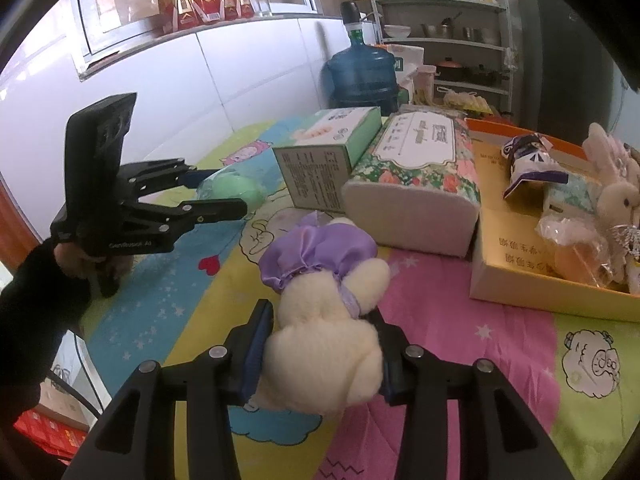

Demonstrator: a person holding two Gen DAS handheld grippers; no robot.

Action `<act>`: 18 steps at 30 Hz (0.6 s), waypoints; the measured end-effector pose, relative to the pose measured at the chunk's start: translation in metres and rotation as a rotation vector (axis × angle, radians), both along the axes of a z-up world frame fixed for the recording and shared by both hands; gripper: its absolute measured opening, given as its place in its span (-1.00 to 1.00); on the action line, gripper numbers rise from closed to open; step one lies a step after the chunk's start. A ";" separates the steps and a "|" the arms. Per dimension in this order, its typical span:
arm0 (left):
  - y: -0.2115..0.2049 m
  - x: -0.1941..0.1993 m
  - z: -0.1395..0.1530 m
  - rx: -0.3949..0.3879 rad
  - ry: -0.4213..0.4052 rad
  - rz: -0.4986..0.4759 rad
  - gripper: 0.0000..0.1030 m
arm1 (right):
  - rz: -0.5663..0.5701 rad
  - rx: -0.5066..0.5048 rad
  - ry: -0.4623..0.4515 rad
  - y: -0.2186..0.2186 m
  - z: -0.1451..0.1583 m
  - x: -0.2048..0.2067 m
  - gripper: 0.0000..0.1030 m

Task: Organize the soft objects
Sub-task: 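Carry the green bag and cream bear over the box lid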

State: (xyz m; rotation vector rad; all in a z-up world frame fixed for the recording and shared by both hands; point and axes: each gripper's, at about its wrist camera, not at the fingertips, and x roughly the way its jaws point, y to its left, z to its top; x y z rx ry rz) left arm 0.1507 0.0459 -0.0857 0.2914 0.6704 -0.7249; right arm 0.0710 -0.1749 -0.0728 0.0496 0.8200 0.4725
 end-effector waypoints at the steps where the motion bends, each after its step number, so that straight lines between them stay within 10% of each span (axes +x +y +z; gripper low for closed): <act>1: 0.001 -0.003 0.001 -0.010 0.000 0.010 -0.06 | -0.001 0.001 -0.003 0.000 0.001 -0.001 -0.13; 18: -0.027 -0.072 0.061 -0.200 -0.108 0.129 -0.06 | -0.067 0.044 -0.092 -0.030 0.032 -0.028 -0.13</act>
